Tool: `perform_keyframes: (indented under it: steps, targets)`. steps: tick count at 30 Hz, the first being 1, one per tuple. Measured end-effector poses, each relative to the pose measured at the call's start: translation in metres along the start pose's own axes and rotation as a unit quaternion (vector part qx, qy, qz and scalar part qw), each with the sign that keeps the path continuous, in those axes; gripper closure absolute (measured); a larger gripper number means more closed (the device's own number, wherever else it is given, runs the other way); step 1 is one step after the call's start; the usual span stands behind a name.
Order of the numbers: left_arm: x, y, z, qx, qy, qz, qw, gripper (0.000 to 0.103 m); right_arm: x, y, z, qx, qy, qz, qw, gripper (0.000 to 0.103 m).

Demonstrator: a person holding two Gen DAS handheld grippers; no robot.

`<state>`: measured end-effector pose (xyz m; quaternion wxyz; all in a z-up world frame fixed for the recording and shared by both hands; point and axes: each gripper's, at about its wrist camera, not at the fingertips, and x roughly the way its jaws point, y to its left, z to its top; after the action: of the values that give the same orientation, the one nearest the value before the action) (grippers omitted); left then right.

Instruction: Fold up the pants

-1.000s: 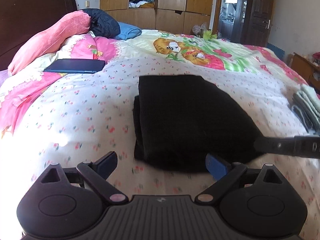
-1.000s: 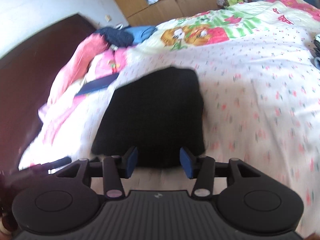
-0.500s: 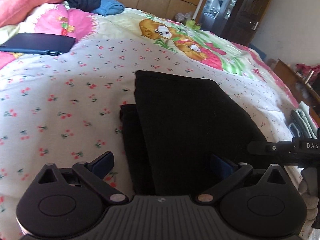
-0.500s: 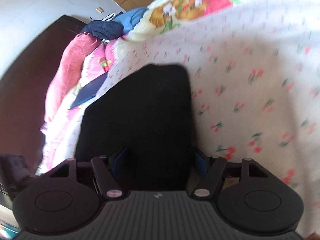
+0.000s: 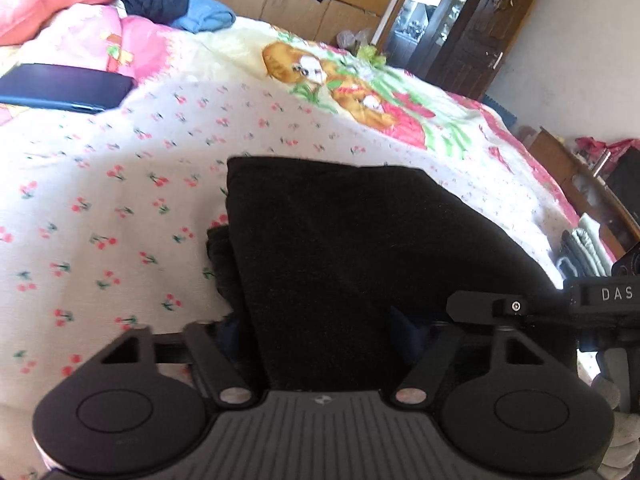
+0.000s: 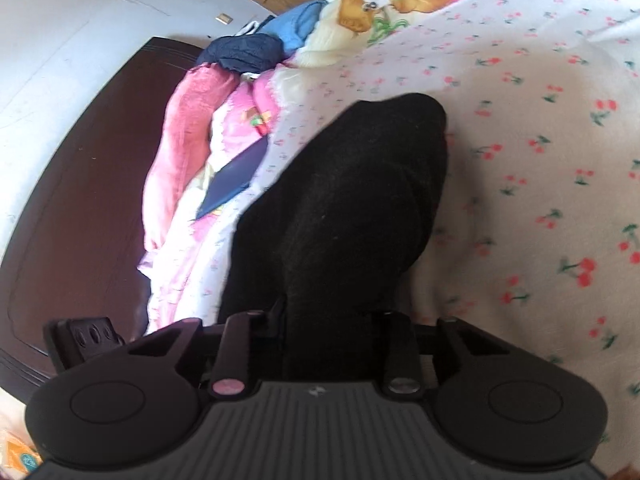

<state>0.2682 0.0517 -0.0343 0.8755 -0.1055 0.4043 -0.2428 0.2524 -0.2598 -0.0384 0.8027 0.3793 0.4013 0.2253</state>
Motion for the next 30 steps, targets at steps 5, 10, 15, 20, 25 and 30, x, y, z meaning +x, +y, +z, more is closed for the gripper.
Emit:
perform_keyframes:
  steps: [5,10,15,20,25,30]
  targets:
    - [-0.048,0.031,0.011,-0.045,-0.043,-0.027,0.9977,0.035,-0.002,0.049,0.001,-0.036,0.002,0.056,0.998,0.075]
    - [-0.110,0.060,0.028,-0.030,-0.080,0.026,0.9960,0.035,0.038,0.086,0.003,-0.011,0.026,0.133,0.991,0.075]
    - [-0.138,0.103,0.024,-0.005,-0.075,0.134,0.9881,0.033,0.115,0.108,-0.019,-0.001,0.092,0.143,0.985,0.071]
    - [-0.119,0.155,-0.007,-0.048,-0.041,0.171,0.9832,0.029,0.171,0.105,-0.050,-0.055,0.121,-0.005,0.991,0.059]
    - [-0.146,0.128,-0.005,0.002,-0.077,0.203,0.9761,0.029,0.109,0.122,-0.053,-0.111,0.042,-0.043,0.992,0.058]
    - [-0.151,0.118,0.002,0.026,-0.106,0.224,0.9686,0.029,0.101,0.160,-0.072,-0.196,0.004,-0.026,0.980,0.058]
